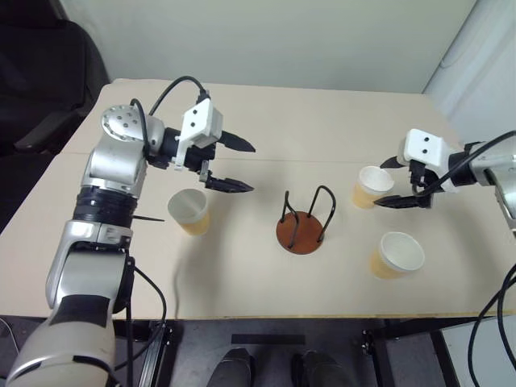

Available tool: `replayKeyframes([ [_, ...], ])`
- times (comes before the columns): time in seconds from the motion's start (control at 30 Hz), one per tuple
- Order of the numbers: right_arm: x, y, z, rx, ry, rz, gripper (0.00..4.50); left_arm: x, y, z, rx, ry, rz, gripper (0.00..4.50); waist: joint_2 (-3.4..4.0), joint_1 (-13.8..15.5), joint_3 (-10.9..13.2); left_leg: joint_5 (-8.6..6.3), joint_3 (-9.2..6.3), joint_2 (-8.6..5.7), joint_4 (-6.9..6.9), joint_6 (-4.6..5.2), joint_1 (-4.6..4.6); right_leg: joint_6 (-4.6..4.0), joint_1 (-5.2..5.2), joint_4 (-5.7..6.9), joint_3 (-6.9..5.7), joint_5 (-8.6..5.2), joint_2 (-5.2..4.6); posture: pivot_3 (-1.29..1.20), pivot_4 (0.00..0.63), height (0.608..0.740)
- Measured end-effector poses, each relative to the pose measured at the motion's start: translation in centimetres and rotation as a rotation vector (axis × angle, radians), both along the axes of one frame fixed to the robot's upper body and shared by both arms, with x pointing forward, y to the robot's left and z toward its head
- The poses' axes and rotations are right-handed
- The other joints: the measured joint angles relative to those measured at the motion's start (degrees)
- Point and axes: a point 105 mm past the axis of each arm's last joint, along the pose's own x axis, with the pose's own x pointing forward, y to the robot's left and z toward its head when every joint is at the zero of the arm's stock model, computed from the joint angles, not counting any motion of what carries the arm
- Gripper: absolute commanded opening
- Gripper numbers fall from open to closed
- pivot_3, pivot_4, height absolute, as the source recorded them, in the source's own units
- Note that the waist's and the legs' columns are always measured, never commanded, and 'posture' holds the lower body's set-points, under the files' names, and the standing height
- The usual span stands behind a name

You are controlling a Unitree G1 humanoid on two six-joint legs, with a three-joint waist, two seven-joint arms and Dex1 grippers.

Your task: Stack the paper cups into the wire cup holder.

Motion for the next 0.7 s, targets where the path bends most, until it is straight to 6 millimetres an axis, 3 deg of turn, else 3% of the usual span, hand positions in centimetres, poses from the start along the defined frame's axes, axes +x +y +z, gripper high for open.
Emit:
replayKeyframes([
  [0.27, 1.5, -0.5, -0.8, -0.031, 0.015, -0.008, 4.50, -0.1, -0.1, 0.2, -0.003, -0.001, -0.007, 4.49, 0.00, 0.0, 0.0, 0.00, -0.01, 0.00, -0.20, 0.00, -0.01, 0.00, -0.01, -0.17, -0.01, 0.01, -0.01, 0.00, 0.150, 0.740],
  [0.57, 2.5, -2.3, -3.7, -0.117, 0.091, -0.040, 4.50, -0.3, -0.3, 0.4, -0.004, -0.011, -0.018, 4.49, 0.00, 0.1, 0.0, 0.01, 0.01, 0.00, -0.72, -0.02, -0.02, 0.00, -0.03, -0.33, -0.01, 0.01, -0.04, 0.00, 0.150, 0.740],
  [0.67, 2.7, -2.3, -3.9, -0.126, 0.093, -0.037, 3.91, -0.3, -0.4, 0.4, -0.005, -0.011, -0.019, 4.50, 0.00, 0.0, 0.0, 0.02, 0.03, 0.00, -0.83, -0.03, -0.03, 0.00, -0.09, -0.38, -0.01, 0.01, -0.04, 0.00, 0.150, 0.740],
  [0.7, 2.8, -2.3, -4.0, -0.127, 0.096, -0.037, 3.52, -0.3, -0.4, 0.4, -0.005, -0.011, -0.019, 4.50, 0.00, 0.0, 0.0, 0.02, 0.03, 0.00, -0.85, -0.04, -0.03, 0.00, -0.10, -0.40, -0.01, 0.01, -0.04, 0.00, 0.150, 0.740],
])
